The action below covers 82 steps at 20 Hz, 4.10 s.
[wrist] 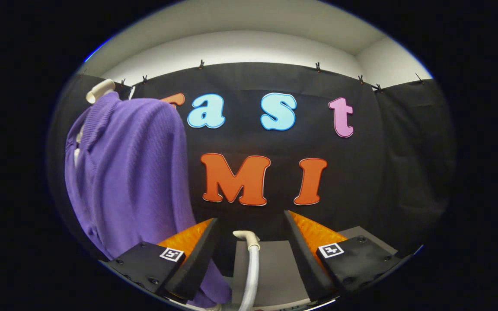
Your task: Iron the clothes twice with a garment steamer, once on the left side and once on the right side.
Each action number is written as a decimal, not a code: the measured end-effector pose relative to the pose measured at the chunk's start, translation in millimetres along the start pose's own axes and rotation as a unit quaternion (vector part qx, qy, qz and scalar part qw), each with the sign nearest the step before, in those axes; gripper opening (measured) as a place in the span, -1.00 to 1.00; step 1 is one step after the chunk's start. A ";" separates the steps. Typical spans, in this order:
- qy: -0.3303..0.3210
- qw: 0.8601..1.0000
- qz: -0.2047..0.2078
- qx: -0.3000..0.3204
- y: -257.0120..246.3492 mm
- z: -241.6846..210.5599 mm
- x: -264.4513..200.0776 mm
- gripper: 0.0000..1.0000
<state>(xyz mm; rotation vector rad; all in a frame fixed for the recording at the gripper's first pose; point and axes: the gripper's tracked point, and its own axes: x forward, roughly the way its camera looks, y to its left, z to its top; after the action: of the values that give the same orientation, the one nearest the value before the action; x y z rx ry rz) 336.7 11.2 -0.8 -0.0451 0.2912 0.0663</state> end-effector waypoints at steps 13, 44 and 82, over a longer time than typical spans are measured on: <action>0.249 0.965 0.085 -0.021 24.7 -137.8 186.1 0.94; 0.318 0.942 0.093 0.049 -2.4 -209.2 181.9 -0.08; -0.197 0.980 -0.006 -0.003 -31.5 -52.5 -352.0 -0.10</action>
<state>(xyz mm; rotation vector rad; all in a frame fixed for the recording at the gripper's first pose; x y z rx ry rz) -12.5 -43.8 51.5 -0.0380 -0.1061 0.0618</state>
